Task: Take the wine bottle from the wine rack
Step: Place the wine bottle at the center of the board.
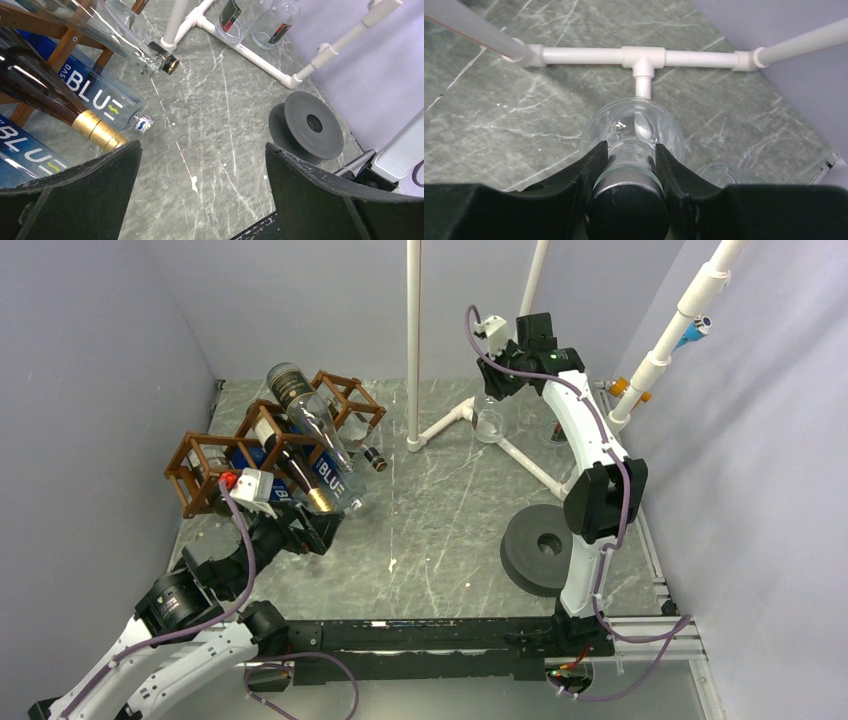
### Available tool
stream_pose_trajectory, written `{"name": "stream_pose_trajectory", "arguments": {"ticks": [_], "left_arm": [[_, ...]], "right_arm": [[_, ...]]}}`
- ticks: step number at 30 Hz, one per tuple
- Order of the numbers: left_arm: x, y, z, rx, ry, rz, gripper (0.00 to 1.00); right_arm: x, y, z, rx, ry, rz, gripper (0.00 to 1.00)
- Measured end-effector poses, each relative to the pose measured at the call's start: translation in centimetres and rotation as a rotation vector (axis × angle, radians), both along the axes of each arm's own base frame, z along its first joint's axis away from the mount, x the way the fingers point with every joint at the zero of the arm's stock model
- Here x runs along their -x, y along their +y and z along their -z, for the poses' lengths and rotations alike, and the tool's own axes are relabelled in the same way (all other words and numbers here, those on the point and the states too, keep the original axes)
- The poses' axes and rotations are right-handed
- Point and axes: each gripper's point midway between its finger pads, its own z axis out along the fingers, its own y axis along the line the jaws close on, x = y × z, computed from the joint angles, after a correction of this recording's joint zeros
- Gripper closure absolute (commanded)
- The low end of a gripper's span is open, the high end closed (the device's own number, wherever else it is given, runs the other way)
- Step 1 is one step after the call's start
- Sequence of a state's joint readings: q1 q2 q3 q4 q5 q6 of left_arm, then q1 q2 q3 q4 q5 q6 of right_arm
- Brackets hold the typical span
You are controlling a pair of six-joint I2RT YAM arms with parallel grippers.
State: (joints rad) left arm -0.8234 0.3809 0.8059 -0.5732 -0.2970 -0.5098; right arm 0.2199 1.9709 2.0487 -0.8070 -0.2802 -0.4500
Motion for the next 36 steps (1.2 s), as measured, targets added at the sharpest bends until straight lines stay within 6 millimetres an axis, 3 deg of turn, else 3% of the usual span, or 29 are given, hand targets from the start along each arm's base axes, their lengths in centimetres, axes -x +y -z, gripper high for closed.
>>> {"name": "stream_pose_trajectory", "arguments": {"ticks": [21,36], "left_arm": [[-0.3,0.2,0.2,-0.011,0.005,-0.023,0.01],[-0.7,0.2,0.7,-0.033,0.021,-0.033,0.01]], "right_arm": [[-5.6,-3.9,0.9,-0.019,-0.059,0.228,1.0],[-8.5,-5.3,3.9,-0.049,-0.054,0.377,1.0]]}}
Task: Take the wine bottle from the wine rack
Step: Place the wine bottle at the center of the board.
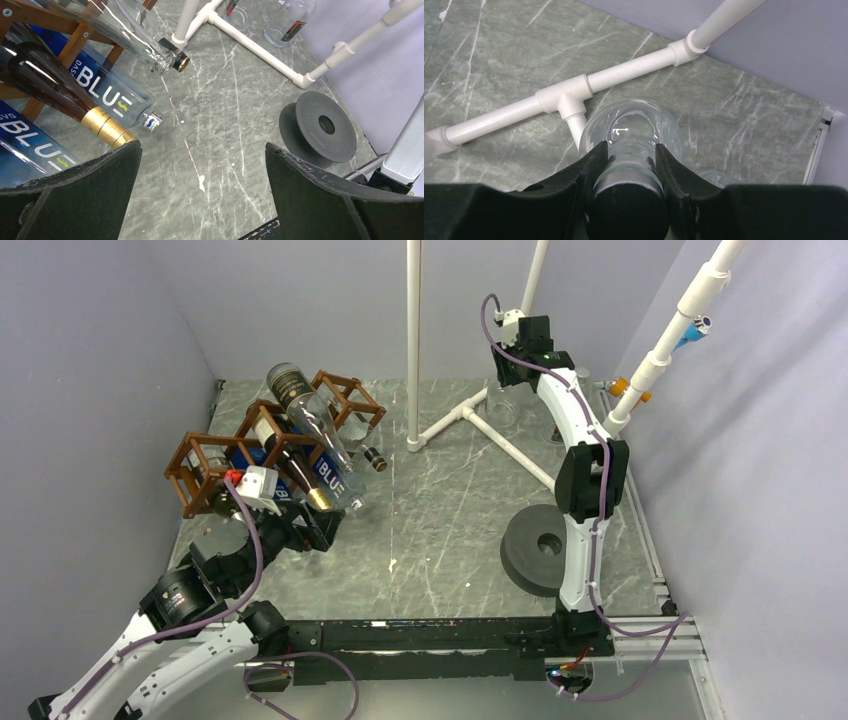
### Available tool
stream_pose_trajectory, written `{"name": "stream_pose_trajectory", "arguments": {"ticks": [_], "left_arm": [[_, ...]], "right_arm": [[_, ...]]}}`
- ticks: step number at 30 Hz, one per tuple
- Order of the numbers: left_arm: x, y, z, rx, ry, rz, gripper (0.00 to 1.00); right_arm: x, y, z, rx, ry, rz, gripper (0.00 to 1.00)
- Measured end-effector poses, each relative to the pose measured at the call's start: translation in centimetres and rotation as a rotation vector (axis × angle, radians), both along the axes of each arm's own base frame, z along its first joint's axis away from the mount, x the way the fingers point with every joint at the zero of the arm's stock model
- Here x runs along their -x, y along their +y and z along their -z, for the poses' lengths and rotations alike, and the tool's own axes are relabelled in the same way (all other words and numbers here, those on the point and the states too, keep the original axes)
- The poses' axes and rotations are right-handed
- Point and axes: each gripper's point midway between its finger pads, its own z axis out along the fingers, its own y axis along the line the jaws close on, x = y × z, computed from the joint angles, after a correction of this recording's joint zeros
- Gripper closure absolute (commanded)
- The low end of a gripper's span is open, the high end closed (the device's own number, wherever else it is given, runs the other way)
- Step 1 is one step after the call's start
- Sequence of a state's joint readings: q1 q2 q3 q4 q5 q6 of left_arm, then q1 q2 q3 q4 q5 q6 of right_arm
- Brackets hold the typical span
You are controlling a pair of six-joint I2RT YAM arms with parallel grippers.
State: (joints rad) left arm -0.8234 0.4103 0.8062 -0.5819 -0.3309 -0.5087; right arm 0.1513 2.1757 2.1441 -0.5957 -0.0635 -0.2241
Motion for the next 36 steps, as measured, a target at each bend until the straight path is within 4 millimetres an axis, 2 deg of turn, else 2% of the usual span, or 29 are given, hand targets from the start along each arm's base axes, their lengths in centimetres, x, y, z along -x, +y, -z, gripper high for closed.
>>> {"name": "stream_pose_trajectory", "arguments": {"ticks": [4,17,19,23,28,32,36], "left_arm": [[-0.1,0.1,0.0,-0.002,0.0,-0.006,0.0],[-0.5,-0.2,0.7,-0.042,0.014,-0.004,0.01],[-0.5,-0.2,0.7,-0.042,0.014,-0.005,0.0],[-0.5,-0.2,0.7,-0.042,0.014,-0.004,0.0],[-0.5,-0.2,0.6,-0.041,0.013,-0.004,0.0],[-0.4,-0.2,0.4,-0.037,0.01,-0.004,0.01],[-0.3,0.0,0.2,-0.03,0.004,-0.004,0.0]], "right_arm": [[-0.5,-0.1,0.3,-0.017,-0.006,0.031,0.98],[-0.9,-1.1,0.3,-0.048,-0.011,0.085,0.51],[-1.4,-1.1,-0.2,-0.053,-0.039,0.086,0.43],[-2.8,-1.1,-2.5,-0.065,-0.128,0.084,0.33],[-3.2,-1.1,-3.2,-0.066,-0.158,0.082,0.26],[-3.2,-1.1,-3.5,-0.062,-0.166,0.077,0.24],[-2.8,-1.2,-5.2,-0.058,-0.194,0.072,0.23]]}}
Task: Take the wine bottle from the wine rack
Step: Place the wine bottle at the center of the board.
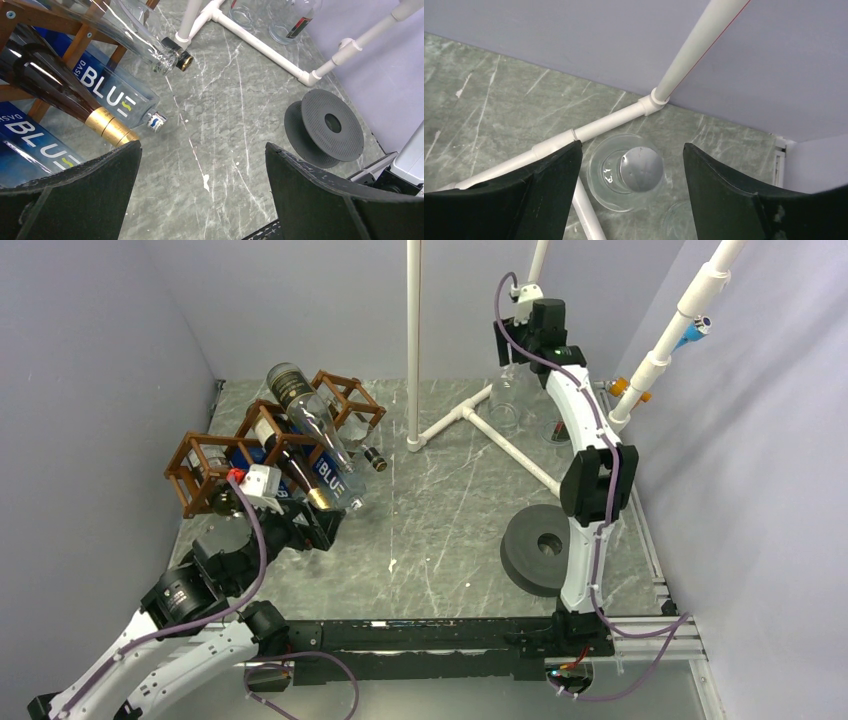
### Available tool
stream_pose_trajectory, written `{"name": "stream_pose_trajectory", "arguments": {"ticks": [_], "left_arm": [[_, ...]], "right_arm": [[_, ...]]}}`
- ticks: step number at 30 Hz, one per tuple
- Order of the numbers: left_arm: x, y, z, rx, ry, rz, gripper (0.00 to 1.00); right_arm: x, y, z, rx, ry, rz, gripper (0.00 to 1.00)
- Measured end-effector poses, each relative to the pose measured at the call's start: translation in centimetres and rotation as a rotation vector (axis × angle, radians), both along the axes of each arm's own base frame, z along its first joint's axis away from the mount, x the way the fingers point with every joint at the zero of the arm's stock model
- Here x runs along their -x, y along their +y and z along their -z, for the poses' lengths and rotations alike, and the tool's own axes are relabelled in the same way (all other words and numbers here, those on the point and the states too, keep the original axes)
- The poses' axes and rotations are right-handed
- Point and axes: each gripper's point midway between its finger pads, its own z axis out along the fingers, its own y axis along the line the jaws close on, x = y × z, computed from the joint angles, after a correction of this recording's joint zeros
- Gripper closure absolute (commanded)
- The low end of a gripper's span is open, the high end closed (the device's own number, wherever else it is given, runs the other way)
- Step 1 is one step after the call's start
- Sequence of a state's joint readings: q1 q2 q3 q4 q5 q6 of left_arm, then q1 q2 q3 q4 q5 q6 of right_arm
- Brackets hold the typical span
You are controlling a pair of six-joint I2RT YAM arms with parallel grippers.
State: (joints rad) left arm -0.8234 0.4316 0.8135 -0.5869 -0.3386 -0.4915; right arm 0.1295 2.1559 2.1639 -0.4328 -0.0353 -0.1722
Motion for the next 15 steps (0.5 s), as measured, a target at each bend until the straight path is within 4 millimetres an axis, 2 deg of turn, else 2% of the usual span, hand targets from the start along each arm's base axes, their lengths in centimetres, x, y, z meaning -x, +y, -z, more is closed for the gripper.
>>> {"name": "stream_pose_trajectory", "arguments": {"ticks": [10,15], "left_arm": [[0.2,0.2,-0.3,0.015,-0.01,0.001,0.0],[0.2,0.2,-0.3,0.017,-0.01,0.001,0.01]], "right_arm": [[3.2,0.6,-7.8,-0.029,-0.123,-0.057,0.18],[5.0,1.2,-9.1,-0.037,-0.134,-0.112,0.15]]}}
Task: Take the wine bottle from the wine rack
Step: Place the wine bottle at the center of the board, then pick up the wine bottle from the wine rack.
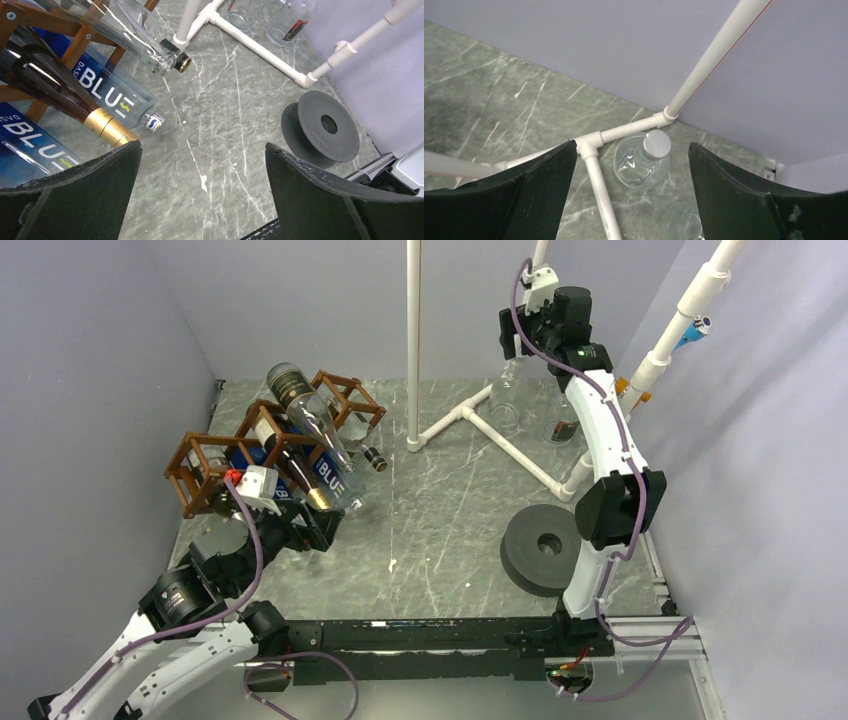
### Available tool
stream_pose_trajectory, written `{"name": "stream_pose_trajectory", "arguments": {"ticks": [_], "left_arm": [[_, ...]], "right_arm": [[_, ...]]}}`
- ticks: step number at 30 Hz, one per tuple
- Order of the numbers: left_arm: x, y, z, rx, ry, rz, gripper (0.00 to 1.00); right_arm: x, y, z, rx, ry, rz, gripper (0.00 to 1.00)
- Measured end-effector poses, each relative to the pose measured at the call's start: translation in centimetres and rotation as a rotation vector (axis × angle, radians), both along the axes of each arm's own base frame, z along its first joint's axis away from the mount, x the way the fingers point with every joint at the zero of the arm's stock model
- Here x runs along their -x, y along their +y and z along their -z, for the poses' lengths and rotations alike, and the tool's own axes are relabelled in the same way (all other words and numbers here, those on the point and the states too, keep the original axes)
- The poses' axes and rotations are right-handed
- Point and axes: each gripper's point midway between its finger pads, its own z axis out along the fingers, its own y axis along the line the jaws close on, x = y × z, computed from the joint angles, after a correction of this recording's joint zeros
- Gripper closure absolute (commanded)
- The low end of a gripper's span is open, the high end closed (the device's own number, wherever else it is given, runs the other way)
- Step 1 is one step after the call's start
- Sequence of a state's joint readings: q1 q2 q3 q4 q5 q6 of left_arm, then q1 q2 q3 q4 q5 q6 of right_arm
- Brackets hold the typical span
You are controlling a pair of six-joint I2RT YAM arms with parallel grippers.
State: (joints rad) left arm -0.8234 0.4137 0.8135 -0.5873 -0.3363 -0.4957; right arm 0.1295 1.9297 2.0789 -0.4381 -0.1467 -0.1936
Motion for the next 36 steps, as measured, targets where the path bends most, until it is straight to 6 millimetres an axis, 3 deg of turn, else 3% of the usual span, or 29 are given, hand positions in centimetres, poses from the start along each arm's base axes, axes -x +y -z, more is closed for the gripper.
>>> {"name": "stream_pose_trajectory", "arguments": {"ticks": [8,20,26,36], "left_arm": [[0.2,-0.1,-0.2,0.016,0.001,0.004,0.0],[0.2,-0.2,-0.2,0.023,0.004,0.01,0.0],[0.1,-0.4,0.1,0.012,0.014,0.014,0.01],[-0.3,-0.8,-0.5,-0.008,0.014,0.015,0.01]], "right_arm": [[3.4,1.5,-0.2,-0.008,0.038,-0.119,0.13],[10.5,4.0,-2.1,-0.06,0.048,-0.317,0.1],[14.2,4.8,0.1,-0.079,0.1,-0.399,0.1],[18.3,5.4,2.7,-0.082,0.153,-0.488,0.09]]}}
